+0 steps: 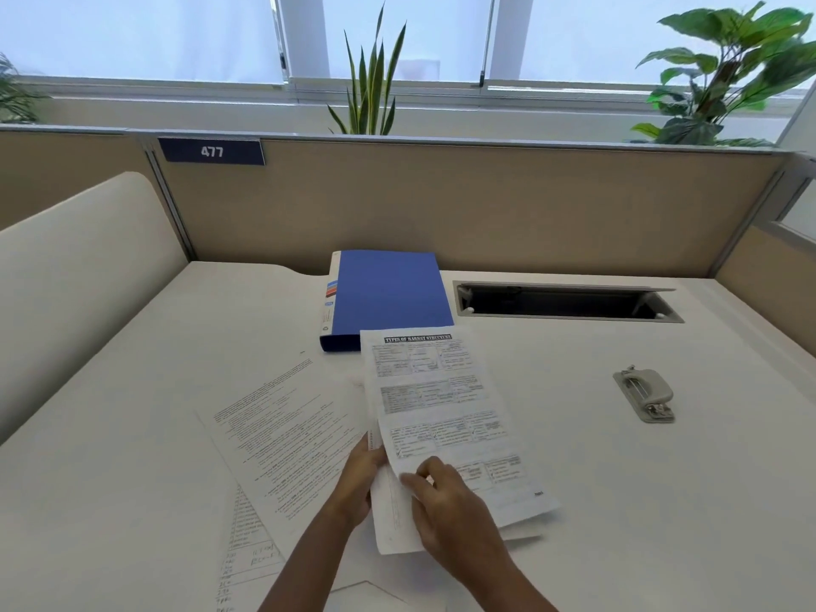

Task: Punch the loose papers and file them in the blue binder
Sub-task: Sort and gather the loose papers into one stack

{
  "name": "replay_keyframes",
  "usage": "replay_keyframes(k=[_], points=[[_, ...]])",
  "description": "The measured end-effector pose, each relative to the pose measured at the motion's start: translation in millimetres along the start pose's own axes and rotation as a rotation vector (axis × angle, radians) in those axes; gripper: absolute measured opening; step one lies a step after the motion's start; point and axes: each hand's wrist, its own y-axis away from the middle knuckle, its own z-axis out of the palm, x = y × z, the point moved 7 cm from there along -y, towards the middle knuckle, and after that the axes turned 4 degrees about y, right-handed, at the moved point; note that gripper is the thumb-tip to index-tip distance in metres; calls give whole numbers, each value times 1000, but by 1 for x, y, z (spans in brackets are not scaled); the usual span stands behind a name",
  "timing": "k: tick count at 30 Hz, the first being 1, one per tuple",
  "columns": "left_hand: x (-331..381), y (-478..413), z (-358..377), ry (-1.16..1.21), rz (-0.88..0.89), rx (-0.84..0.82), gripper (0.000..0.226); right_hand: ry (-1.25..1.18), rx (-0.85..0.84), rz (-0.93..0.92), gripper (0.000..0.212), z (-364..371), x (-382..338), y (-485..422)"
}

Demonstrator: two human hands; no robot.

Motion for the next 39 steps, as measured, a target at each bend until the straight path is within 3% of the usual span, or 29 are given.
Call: replay_keyframes(k=[2, 6, 9, 10, 12, 14, 16, 17, 20, 24, 27, 30, 35, 37, 39], points=[[-1, 1, -1, 37, -6, -17, 23, -131, -66, 50, 45, 6, 7, 1], [-1, 3, -7, 68, -29, -49, 27, -342, 113, 190, 42, -24, 40, -3], [-1, 4, -15, 119, -51, -87, 29, -273, 245, 455, 39, -41, 96, -2], [0, 4, -16, 137, -51, -94, 28, -269, 196, 575, 48, -40, 116, 1], [3, 4, -15, 158, -36, -104, 24, -484, 4, 805, 63, -23, 145, 11], [4, 2, -12, 146, -30, -116, 33, -848, -111, 895, 50, -7, 150, 15], [10, -1, -9, 111, -12, -120, 47, -960, -46, 846, 28, -6, 148, 12], [17, -2, -6, 61, 29, -121, 44, -924, 32, 806, 21, -11, 148, 10], [46, -1, 1, -142, 206, -87, 15, -885, 247, 712, 19, -31, 143, 2], [80, 1, 0, -173, 339, -88, 28, -950, 380, 545, 23, -51, 137, -8], [91, 8, 4, -196, 359, -127, 44, -1002, 375, 486, 22, -51, 137, -10], [80, 10, 6, -291, 293, -165, 58, -997, 216, 497, 31, -31, 134, -8], [57, 9, 1, -349, 249, -145, 34, -991, 212, 493, 19, -18, 135, 2], [52, 4, -8, -550, 295, -25, 37, -1020, 225, 514, 20, -20, 140, 4], [44, -2, -23, -1001, 274, 155, 63, -1042, 251, 562, 18, -21, 147, 8]])
